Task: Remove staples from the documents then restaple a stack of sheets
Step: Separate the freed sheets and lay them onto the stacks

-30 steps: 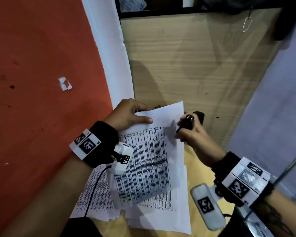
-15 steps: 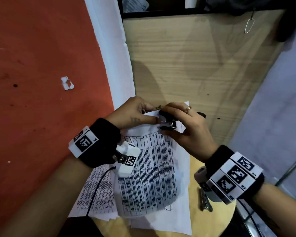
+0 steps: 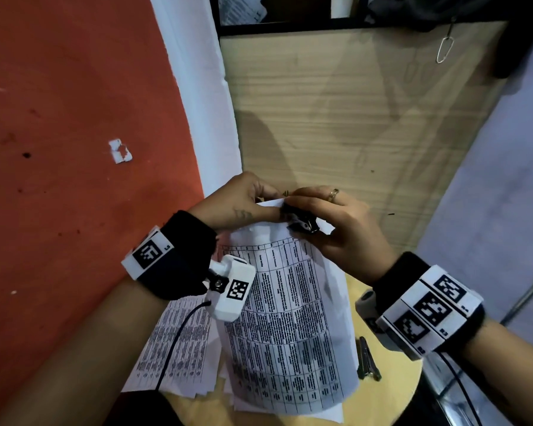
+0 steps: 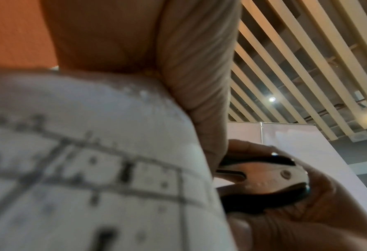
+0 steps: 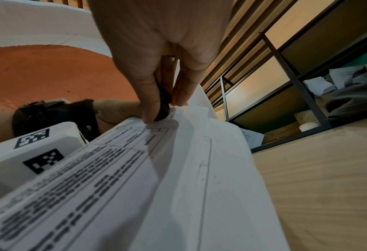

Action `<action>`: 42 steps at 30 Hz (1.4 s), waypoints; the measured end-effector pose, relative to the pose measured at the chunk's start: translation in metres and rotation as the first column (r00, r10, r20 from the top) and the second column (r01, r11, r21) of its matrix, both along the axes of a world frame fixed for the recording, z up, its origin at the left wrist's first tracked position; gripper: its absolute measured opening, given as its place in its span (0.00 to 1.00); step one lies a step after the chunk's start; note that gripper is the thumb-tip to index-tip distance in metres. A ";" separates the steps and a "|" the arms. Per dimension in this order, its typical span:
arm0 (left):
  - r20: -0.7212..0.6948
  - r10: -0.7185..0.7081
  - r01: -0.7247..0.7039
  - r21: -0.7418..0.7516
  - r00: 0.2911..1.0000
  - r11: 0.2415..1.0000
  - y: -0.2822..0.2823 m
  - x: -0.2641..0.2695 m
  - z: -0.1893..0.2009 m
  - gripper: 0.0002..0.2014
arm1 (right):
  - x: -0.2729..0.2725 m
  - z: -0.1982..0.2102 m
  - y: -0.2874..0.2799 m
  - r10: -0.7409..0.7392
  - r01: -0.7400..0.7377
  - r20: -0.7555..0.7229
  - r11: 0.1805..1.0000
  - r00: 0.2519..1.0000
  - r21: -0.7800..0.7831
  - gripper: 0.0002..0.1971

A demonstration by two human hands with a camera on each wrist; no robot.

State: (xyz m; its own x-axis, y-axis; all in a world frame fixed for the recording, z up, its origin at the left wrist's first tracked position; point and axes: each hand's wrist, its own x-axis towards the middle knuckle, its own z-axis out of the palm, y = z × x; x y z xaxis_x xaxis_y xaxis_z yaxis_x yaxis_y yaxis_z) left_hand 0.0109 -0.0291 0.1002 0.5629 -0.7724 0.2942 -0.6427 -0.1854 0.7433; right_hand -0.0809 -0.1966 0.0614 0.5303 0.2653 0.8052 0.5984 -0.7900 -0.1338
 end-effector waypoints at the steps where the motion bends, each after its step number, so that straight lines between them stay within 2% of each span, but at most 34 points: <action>1: -0.007 -0.004 0.004 0.009 1.000 1.000 0.000 -0.001 0.001 0.06 | 0.000 0.001 0.000 0.004 -0.004 0.004 1.000 1.000 -0.016 0.17; 2: -0.014 -0.013 0.013 0.017 1.000 1.000 0.000 -0.001 0.001 0.02 | 0.001 0.001 0.000 0.007 -0.006 0.008 0.999 1.000 -0.033 0.17; 5: -0.029 -0.041 0.041 0.014 0.999 0.999 0.001 0.001 0.000 0.10 | 0.004 0.002 -0.001 0.009 -0.007 0.016 0.996 1.000 -0.094 0.17; 11: -0.067 -0.067 0.067 0.005 0.996 0.998 0.003 -0.002 0.002 0.16 | 0.006 0.007 -0.003 0.029 -0.026 0.021 0.990 0.999 -0.136 0.15; 15: -0.106 -0.080 0.078 -0.020 0.991 0.997 0.004 -0.002 0.003 0.13 | 0.004 0.009 -0.003 0.038 -0.037 0.018 0.995 0.999 -0.094 0.14; 21: -0.141 -0.131 0.131 -0.009 0.981 0.991 0.006 0.000 0.003 0.16 | 0.003 0.011 -0.003 0.076 -0.077 -0.043 0.997 0.996 -0.007 0.13; 25: -0.160 -0.142 0.142 -0.013 0.977 0.990 0.006 -0.001 0.003 0.18 | 0.004 0.021 -0.004 0.130 -0.131 -0.090 0.991 0.987 -0.006 0.12; 27: -0.165 -0.134 0.131 -0.031 0.977 0.991 0.006 -0.002 0.003 0.14 | 0.005 0.028 -0.007 0.148 -0.149 -0.111 0.989 0.983 -0.002 0.12; 30: -0.188 -0.098 0.084 -0.082 0.977 0.993 0.003 -0.002 0.002 0.05 | 0.004 0.028 -0.010 0.151 -0.146 -0.113 0.988 0.982 0.051 0.13; 34: -0.211 -0.031 0.007 -0.112 0.977 0.994 -0.003 -0.001 -0.004 0.04 | 0.004 0.015 -0.009 0.128 -0.111 -0.080 0.975 0.989 0.191 0.14; 40: -0.286 -0.003 -0.056 -0.198 0.958 0.979 -0.008 -0.001 -0.013 0.16 | 0.000 0.006 -0.002 0.053 -0.048 -0.011 0.964 0.999 0.262 0.13; 42: -0.289 0.006 -0.067 -0.200 0.957 0.977 -0.007 -0.001 -0.015 0.17 | -0.001 0.003 -0.001 0.060 -0.051 -0.021 0.951 0.998 0.306 0.13</action>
